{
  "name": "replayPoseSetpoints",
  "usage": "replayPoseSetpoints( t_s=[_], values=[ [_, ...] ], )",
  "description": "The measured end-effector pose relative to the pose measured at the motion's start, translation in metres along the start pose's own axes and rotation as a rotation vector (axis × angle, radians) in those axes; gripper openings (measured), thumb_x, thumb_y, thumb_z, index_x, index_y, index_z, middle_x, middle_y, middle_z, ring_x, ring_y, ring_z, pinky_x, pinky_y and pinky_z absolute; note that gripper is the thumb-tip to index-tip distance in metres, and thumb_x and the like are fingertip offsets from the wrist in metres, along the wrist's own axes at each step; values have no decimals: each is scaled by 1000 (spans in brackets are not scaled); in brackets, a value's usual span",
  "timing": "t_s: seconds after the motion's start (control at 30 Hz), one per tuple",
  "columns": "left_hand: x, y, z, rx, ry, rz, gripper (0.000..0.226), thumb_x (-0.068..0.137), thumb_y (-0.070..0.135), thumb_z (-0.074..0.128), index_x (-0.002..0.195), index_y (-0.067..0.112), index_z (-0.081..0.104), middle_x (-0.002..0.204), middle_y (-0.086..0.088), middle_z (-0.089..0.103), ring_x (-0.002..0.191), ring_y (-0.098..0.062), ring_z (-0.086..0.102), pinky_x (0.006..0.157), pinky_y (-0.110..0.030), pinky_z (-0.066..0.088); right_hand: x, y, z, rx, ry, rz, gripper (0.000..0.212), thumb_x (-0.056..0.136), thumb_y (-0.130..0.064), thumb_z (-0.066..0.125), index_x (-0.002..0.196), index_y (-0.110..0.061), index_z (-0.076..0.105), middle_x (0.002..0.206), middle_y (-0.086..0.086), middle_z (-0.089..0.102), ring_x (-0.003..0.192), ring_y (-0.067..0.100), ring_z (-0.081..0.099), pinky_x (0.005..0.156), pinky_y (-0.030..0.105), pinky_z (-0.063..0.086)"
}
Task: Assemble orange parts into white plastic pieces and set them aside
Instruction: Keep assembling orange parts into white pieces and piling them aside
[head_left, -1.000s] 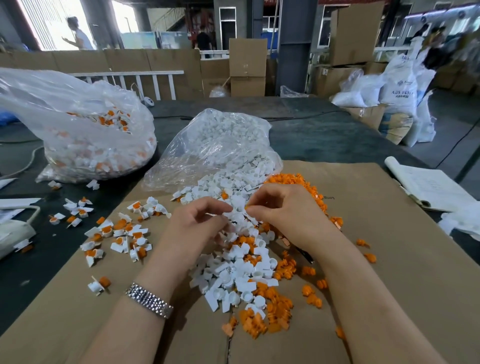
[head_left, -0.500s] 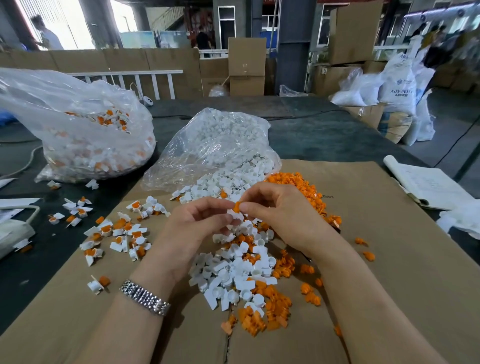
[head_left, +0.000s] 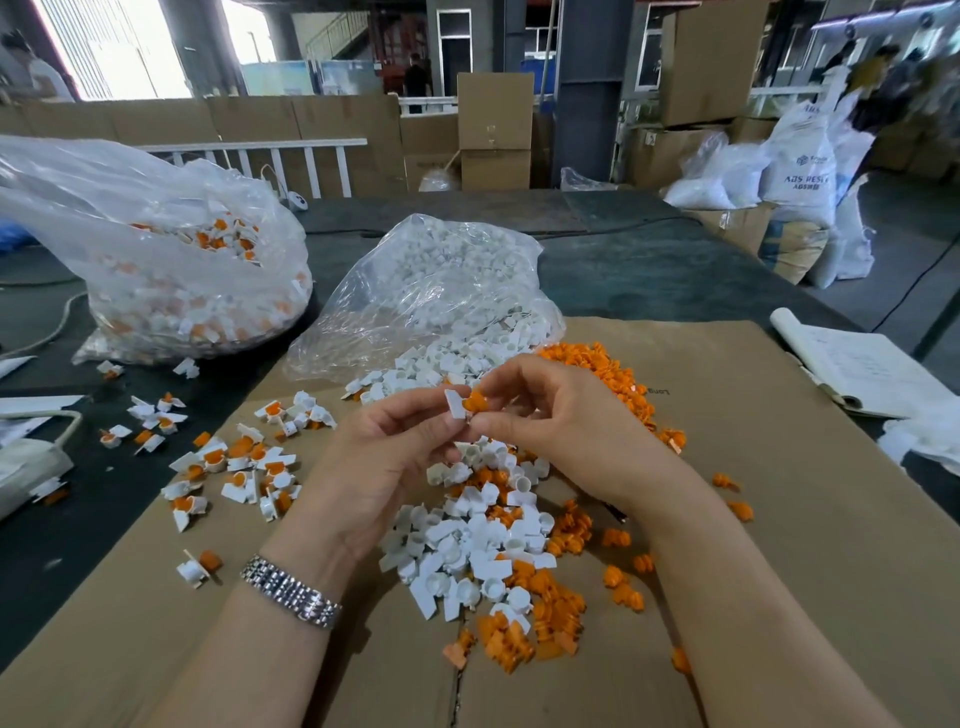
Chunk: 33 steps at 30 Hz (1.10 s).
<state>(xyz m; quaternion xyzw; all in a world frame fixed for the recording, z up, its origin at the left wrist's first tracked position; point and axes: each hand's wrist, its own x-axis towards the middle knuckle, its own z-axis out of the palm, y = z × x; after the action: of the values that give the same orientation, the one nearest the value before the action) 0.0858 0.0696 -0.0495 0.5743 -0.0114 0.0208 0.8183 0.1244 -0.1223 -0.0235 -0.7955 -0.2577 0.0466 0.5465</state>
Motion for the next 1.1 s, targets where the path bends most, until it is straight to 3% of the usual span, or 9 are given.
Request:
replayPoseSetpoints(
  t_s=[0.07, 0.2, 0.3, 0.5, 0.67, 1.1],
  values=[
    [0, 0, -1, -19, -7, -23, 26, 76, 1, 74, 101, 1, 79, 99, -22, 76, 85, -25, 76, 67, -23, 59, -1, -1, -3, -17, -36, -46, 23, 90, -25, 74, 109, -36, 70, 94, -7, 67, 83, 13, 63, 75, 16, 53],
    [-2, 1, 0, -11, -27, -21, 28, 75, 2, 74, 102, 3, 80, 101, -21, 77, 87, -24, 76, 70, -23, 60, -1, -2, -1, 12, -23, -90, 22, 88, -15, 75, 109, -24, 75, 90, 2, 72, 85, 13, 70, 83, 27, 58],
    [-3, 2, 2, 36, -13, 36, 27, 72, 6, 76, 98, 12, 82, 101, -15, 78, 88, -22, 76, 72, -23, 60, -1, -2, 2, -52, 31, -118, 21, 83, -17, 80, 103, -22, 76, 84, -3, 72, 78, 6, 69, 76, 21, 57],
    [-4, 1, 0, 98, 32, 89, 20, 66, 16, 84, 85, 18, 81, 95, -14, 79, 89, -26, 77, 74, -25, 60, -1, -1, 9, -238, 149, -219, 24, 83, -21, 78, 107, -24, 78, 86, -15, 69, 82, 0, 62, 76, 15, 50],
    [-3, 3, -1, -5, -3, 29, 10, 78, 12, 83, 86, 8, 80, 99, -20, 77, 96, -34, 75, 78, -27, 60, -1, -1, 9, -316, 171, -246, 24, 84, -22, 77, 108, -23, 78, 89, -10, 70, 82, 6, 62, 77, 21, 52],
    [-4, 4, 3, 93, 115, -9, 19, 63, 23, 89, 79, 16, 81, 93, -16, 78, 80, -24, 76, 62, -20, 57, 1, -1, 18, -468, 197, -300, 28, 87, -20, 77, 115, -17, 75, 97, -2, 71, 87, 10, 64, 82, 32, 55]
  ],
)
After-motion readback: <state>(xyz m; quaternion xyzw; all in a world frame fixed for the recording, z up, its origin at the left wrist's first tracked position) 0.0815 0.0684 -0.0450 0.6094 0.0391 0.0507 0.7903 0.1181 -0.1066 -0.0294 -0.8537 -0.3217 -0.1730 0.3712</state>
